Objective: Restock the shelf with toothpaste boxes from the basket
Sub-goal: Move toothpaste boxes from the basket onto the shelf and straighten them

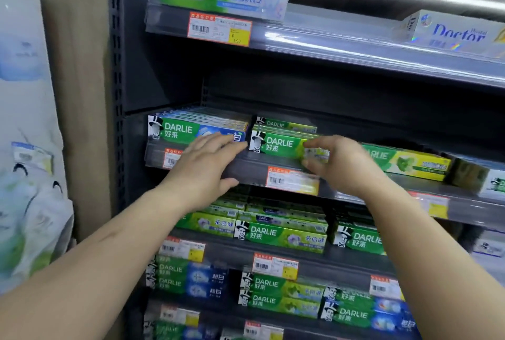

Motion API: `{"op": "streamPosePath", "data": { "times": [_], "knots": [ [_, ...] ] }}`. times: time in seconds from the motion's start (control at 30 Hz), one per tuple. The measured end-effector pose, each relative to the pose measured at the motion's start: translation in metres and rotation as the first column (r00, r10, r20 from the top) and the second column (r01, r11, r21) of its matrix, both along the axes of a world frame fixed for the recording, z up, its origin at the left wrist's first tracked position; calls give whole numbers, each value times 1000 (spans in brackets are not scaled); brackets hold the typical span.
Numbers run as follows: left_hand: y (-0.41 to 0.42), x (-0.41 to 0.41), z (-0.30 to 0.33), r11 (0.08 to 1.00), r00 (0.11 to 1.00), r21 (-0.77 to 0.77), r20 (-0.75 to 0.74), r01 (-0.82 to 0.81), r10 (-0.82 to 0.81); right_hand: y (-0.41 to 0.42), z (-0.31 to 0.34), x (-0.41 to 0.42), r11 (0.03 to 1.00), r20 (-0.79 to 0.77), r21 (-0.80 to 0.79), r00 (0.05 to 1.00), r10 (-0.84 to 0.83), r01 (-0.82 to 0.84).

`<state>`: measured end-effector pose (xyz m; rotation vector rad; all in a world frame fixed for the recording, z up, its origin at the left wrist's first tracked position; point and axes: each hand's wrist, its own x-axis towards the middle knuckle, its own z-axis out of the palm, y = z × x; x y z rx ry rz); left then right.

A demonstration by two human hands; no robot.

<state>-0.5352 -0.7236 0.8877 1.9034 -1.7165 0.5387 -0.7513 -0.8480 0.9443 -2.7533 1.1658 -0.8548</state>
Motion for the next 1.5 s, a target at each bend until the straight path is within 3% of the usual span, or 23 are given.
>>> {"op": "streamPosePath", "data": {
  "times": [0.13, 0.3, 0.47, 0.67, 0.9, 1.07, 1.23, 1.5],
  "knots": [
    [52, 20, -12, 998, 1000, -64, 0, -24, 25, 37, -20, 45, 984, 3, -99, 988, 151, -150],
    [153, 78, -42, 981, 980, 7, -33, -195, 195, 122, -48, 127, 910, -28, -136, 919, 393, -393],
    [307, 152, -81, 918, 920, 59, 29, -392, 391, 253, -102, 247, 811, -156, -10, 802, 577, -585],
    [517, 250, -140, 790, 821, 253, 32, -558, 570, 438, -186, 386, 677, -146, 158, 661, 736, -719],
    [655, 331, -205, 630, 703, 436, 9, -642, 711, 550, -262, 500, 592, -227, 294, 547, 806, -751],
    [682, 396, -289, 589, 666, 552, -81, -590, 742, 564, -363, 566, 595, -308, 415, 510, 804, -688],
    [696, 469, -395, 563, 608, 569, -134, -599, 782, 573, -480, 636, 579, -350, 514, 461, 815, -633],
    [719, 548, -601, 560, 722, 609, 31, -562, 691, 614, -712, 707, 592, -421, 663, 426, 801, -458]
  ]
}}
